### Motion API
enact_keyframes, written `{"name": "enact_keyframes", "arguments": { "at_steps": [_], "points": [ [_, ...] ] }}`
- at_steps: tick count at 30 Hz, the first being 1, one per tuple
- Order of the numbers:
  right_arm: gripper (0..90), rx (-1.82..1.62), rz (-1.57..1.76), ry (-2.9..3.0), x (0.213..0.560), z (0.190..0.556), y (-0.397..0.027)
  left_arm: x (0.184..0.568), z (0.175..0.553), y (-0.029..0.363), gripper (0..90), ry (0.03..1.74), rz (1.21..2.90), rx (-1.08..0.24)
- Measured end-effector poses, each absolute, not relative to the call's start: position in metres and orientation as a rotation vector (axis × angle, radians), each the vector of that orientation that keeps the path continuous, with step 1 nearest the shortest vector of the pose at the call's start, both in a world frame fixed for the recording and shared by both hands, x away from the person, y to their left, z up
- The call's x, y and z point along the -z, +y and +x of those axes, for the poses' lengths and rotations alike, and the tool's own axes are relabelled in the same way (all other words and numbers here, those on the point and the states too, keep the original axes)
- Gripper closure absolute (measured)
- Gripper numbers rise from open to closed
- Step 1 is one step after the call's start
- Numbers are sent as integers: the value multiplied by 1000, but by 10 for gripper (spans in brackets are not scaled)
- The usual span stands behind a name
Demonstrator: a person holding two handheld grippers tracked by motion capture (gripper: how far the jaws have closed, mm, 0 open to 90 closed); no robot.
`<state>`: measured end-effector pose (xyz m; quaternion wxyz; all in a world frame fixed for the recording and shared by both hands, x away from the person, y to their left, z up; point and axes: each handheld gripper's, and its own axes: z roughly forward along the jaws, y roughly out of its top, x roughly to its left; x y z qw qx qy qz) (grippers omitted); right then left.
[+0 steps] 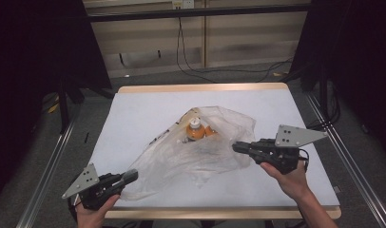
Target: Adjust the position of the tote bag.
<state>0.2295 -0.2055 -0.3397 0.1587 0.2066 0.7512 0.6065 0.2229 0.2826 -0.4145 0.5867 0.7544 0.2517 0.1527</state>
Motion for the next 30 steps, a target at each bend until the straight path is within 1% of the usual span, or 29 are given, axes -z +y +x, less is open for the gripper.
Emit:
{"name": "enact_keyframes", "arguments": {
  "at_steps": [4, 9, 12, 13, 15, 17, 20, 22, 26, 30],
  "points": [
    [900, -1739, 608, 2121, 335, 230, -211, 402, 228, 285, 862, 587, 1715, -371],
    [900, -1734, 590, 2090, 323, 230, -214, 383, 233, 281, 864, 567, 1711, -406],
    [900, -1727, 589, 2081, 319, 231, -214, 372, 238, 278, 864, 544, 1709, -413],
    [900, -1733, 584, 2079, 318, 233, -213, 368, 242, 277, 864, 548, 1706, -398],
    [900, -1717, 591, 2080, 316, 235, -214, 364, 247, 277, 866, 555, 1697, -393],
    [900, -1727, 594, 2078, 316, 235, -215, 362, 253, 276, 869, 548, 1689, -360],
    [900, -1745, 610, 2061, 315, 242, -217, 358, 259, 274, 874, 555, 1692, -398],
    [900, -1751, 623, 2047, 313, 247, -219, 356, 262, 273, 874, 551, 1679, -385],
    [900, -1773, 624, 2023, 309, 252, -223, 348, 270, 274, 877, 561, 1671, -415],
    [900, -1781, 627, 1995, 305, 255, -227, 342, 279, 274, 878, 560, 1651, -395]
  ]
}}
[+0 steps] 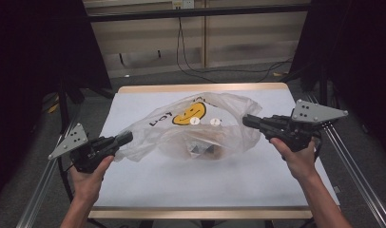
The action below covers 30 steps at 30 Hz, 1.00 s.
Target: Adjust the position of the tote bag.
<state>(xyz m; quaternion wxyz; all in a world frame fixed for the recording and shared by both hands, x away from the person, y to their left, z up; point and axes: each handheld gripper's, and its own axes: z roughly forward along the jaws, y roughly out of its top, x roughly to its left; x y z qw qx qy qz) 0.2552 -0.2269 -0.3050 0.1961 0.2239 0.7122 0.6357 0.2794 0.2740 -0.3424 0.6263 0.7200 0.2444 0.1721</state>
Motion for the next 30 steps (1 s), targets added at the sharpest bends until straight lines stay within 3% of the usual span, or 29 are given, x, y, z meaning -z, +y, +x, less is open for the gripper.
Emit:
{"name": "enact_keyframes", "arguments": {
  "at_steps": [19, 30],
  "points": [
    [900, -1768, 698, 1861, 271, 280, -254, 301, 302, 269, 884, 528, 1634, -481],
    [900, -1726, 701, 1794, 240, 285, -264, 289, 330, 264, 885, 558, 1636, -465]
  ]
}}
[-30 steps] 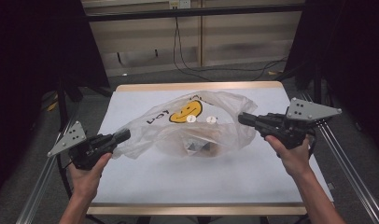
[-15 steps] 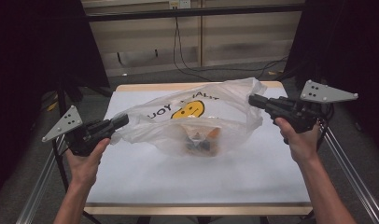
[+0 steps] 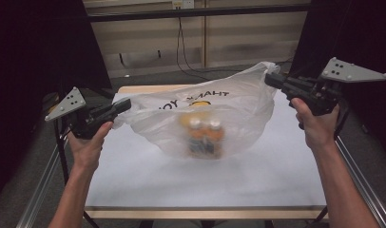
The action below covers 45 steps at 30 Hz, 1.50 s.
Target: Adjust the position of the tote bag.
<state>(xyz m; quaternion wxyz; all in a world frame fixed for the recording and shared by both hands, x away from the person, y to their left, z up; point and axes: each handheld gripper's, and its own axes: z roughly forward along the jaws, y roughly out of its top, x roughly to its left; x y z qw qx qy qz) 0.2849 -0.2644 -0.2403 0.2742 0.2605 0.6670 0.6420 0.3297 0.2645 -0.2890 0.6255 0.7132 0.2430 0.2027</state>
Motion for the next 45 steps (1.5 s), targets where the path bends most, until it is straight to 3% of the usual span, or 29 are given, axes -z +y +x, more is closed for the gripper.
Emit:
{"name": "enact_keyframes", "arguments": {
  "at_steps": [9, 23, 36, 45],
  "points": [
    [900, -1712, 786, 1670, 238, 277, -295, 295, 341, 270, 891, 576, 1628, -466],
    [900, -1695, 799, 1767, 276, 270, -284, 313, 345, 259, 888, 561, 1676, -415],
    [900, -1651, 939, 1858, 330, 278, -286, 345, 351, 262, 888, 618, 1745, -388],
    [900, -1619, 1000, 1872, 346, 283, -293, 363, 359, 262, 886, 643, 1789, -361]
  ]
}}
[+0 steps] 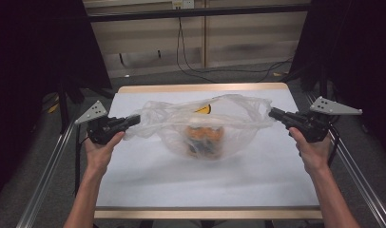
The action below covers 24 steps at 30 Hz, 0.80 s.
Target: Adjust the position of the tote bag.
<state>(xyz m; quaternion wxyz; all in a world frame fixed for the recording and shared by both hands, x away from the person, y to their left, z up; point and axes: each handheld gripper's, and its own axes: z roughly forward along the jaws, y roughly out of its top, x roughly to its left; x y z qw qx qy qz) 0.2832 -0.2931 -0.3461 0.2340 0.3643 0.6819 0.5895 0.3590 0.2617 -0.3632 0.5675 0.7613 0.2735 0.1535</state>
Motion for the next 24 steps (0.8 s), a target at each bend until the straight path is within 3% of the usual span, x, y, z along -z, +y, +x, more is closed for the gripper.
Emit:
{"name": "enact_keyframes", "arguments": {
  "at_steps": [24],
  "points": [
    [900, -1468, 1129, 1973, 389, 305, -293, 411, 379, 248, 885, 692, 1944, -280]
  ]
}}
